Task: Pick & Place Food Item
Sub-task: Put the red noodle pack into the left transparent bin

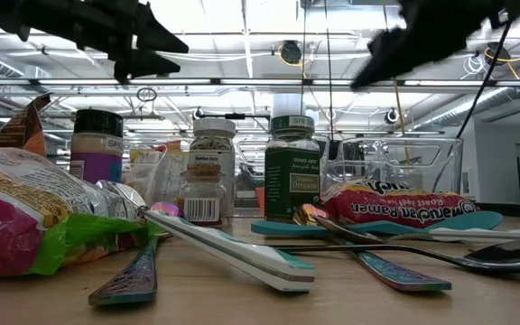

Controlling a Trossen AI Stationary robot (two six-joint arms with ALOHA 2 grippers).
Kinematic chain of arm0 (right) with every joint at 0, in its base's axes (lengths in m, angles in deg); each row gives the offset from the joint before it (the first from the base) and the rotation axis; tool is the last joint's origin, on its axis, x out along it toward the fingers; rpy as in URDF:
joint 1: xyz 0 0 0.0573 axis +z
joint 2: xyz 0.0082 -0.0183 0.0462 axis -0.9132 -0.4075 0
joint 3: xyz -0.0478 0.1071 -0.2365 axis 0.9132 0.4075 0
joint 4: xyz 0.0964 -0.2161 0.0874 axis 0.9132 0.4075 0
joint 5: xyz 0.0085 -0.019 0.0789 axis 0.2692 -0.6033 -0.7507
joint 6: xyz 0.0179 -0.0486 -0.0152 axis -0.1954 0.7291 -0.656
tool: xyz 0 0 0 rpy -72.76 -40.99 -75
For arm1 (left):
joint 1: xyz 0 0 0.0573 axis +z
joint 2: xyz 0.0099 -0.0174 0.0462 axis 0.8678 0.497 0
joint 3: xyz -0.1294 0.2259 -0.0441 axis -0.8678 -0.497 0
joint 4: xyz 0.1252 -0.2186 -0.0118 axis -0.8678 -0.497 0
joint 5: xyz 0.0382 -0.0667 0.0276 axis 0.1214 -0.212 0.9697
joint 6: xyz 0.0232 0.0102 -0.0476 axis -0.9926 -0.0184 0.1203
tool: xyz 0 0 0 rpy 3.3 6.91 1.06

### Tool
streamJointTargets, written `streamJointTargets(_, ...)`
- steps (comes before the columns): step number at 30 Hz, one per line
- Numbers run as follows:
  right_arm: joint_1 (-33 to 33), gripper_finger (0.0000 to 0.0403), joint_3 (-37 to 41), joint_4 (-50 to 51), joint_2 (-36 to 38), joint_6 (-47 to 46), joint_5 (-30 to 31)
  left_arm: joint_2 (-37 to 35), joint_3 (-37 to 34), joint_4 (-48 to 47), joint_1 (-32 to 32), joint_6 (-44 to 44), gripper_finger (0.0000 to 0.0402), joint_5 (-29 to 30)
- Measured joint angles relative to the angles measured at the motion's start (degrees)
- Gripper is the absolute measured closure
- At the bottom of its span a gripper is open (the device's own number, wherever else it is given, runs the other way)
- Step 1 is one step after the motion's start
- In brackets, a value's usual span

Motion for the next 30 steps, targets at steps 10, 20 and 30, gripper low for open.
streamJointTargets(10, 0.45, 0.0215, 4.10, -8.20, -9.66, 1.84, -2.54, 0.02, 0.00, -0.26, -0.20, 5.13, 0.0119, 0.02)
streamJointTargets(20, 0.34, 0.0183, -1.53, -5.77, -16.94, 1.93, -7.57, 0.02, 0.00, -0.67, -0.17, 4.78, 0.0119, -0.31)
streamJointTargets(30, -0.84, 0.0203, -3.61, -2.25, -20.31, 1.27, -7.33, 0.02, 0.00, -0.80, -0.17, 4.80, 0.0119, -0.39)
